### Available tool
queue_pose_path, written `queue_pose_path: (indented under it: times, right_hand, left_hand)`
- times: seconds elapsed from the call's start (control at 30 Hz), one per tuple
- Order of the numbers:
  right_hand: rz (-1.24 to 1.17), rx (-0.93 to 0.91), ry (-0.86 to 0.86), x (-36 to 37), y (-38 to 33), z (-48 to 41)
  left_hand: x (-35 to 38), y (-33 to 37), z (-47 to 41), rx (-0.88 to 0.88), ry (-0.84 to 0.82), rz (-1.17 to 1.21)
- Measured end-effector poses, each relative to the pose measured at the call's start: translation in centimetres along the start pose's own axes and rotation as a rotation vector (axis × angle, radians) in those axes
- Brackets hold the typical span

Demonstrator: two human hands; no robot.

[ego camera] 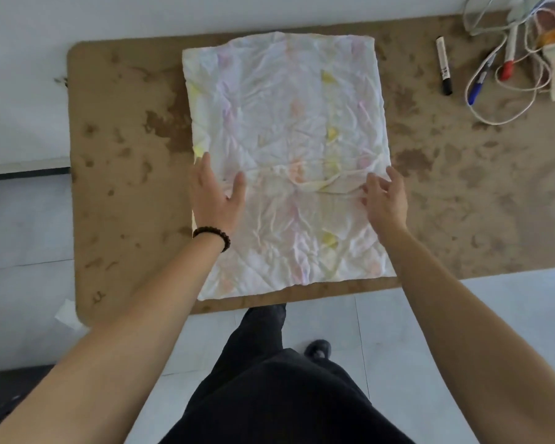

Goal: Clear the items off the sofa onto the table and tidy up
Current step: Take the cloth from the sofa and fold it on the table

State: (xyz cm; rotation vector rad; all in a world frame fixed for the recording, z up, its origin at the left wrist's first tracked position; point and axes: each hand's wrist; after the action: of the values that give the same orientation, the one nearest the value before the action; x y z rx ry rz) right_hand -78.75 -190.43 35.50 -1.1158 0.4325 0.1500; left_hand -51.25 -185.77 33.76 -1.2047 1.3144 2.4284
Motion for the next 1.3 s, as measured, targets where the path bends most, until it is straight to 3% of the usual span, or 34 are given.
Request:
queue_pose_path:
  times: [0.1,0.17,0.33,0.57,0.7,0.87,0.97,1.03,1.13,1.2,1.3]
  right_hand:
    - [0.566,-0.46,-0.123,0.6,1.8,1.1]
    - [0.829,-0.646,-0.152,0.9,2.3,0.7]
    - [1.098,-0.601,-0.275,1.8,2.6,-3.4]
    - [1.172,-0.767,-0.11,0.8,2.0,-5.7]
    - [1.23,-0.842,-0.058,0.6,1.1,-7.8]
    - [1.205,-0.656,-0.107,2.4,0.5,-9.6]
    - [1.092,-0.721,-0.092,5.0,-0.5,-6.9]
    - [0.995,-0.87,-0.171,7.5,-1.1,-4.3]
    - [1.007,-1.002,-0.427,11.8,-0.2,-1.7]
    - [1.056,-1.02,-0.542,12.7,0.6,-2.3]
    - [1.146,-0.911,-0.558,9.5,1.7,-6.8]
  left_hand:
    - [2.1,-1.3,-0.2,0.442,0.01,-0.479]
    - [2.8,-1.3,-1.4,0.522,0.014,-0.569]
    - [2.4,-0.5,-5.1,0.502,0.021,-0.692]
    - [0.8,-1.5,-5.8,0.637,-0.026,-0.759]
    - [-0.2,0.0,-8.8,0.7,0.027,-0.721]
    - [0.3,1.3,-10.9,0.566,0.074,-0.826]
    - [1.0,2.0,-8.2,0.495,0.234,-0.691]
    - [1.8,1.5,-5.3,0.496,0.258,-0.559]
    - [3.0,-1.0,-2.6,0.396,0.095,-0.657]
    - [3.2,-2.8,-2.8,0.303,-0.002,-0.759]
    - [3.1,-4.3,-4.0,0.312,-0.066,-0.83]
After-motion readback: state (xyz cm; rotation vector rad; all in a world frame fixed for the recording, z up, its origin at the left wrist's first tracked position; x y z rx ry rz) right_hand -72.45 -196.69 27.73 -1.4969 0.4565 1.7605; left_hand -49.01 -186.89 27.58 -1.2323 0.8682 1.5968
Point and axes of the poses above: each hand's wrist, its own z-axis away from the middle knuckle, its own x-axis out of the palm, y = z × x, and after that the axes turned 11 degrees about -x, right-handed
